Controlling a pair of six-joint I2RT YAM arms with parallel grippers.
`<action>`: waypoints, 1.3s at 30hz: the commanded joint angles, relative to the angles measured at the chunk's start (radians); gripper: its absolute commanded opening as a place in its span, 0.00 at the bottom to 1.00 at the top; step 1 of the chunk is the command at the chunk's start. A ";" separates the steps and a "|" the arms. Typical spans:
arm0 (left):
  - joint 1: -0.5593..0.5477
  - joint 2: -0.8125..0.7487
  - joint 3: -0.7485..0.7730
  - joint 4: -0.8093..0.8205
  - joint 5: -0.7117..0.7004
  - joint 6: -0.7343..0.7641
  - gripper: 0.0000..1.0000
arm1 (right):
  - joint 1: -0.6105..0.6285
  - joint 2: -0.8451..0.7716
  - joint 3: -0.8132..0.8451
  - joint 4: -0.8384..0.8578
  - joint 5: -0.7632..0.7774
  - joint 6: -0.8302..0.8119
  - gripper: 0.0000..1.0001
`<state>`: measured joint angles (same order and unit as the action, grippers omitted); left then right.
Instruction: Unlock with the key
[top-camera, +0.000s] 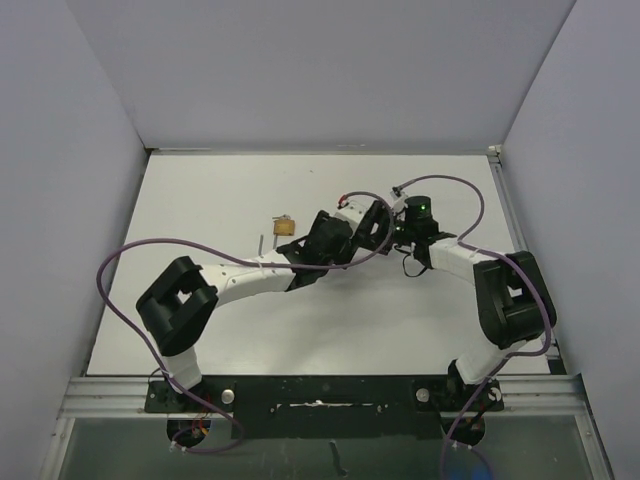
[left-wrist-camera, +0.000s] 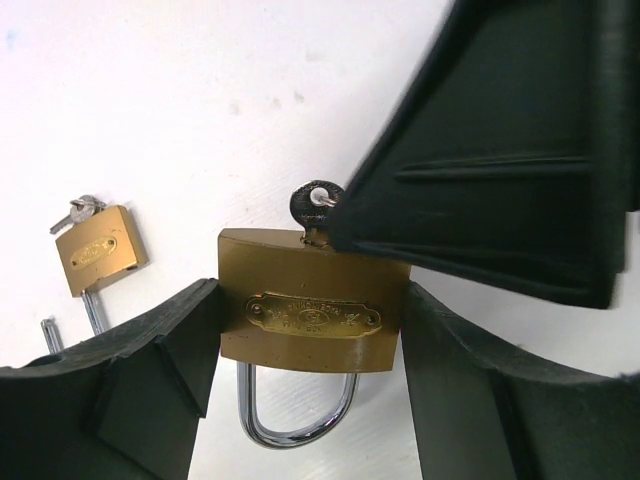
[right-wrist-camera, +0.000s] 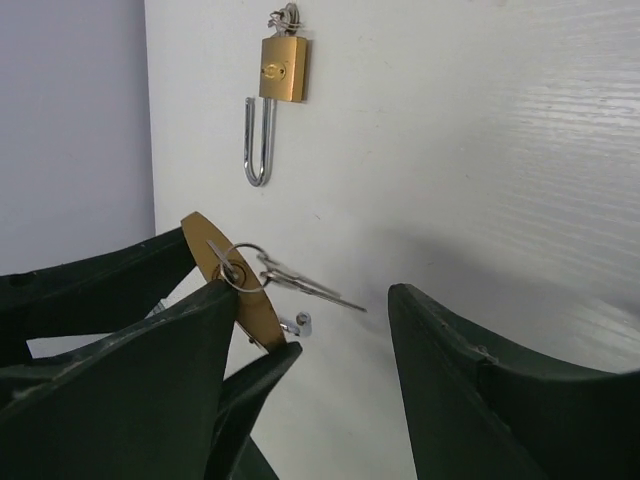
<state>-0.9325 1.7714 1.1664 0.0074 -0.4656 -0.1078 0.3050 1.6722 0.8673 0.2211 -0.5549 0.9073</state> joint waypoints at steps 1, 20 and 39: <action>0.016 -0.062 0.105 0.180 -0.062 -0.031 0.00 | -0.085 -0.079 -0.030 -0.021 -0.094 -0.024 0.65; 0.041 0.005 0.351 -0.212 -0.162 -0.436 0.00 | 0.057 -0.388 -0.128 -0.356 0.459 -0.406 0.94; 0.045 0.093 0.449 -0.368 -0.001 -0.708 0.00 | 0.064 -0.460 -0.347 0.061 0.346 -0.264 0.95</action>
<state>-0.8883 1.8835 1.5124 -0.4202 -0.4828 -0.7429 0.3676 1.2087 0.5209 0.1448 -0.1932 0.6079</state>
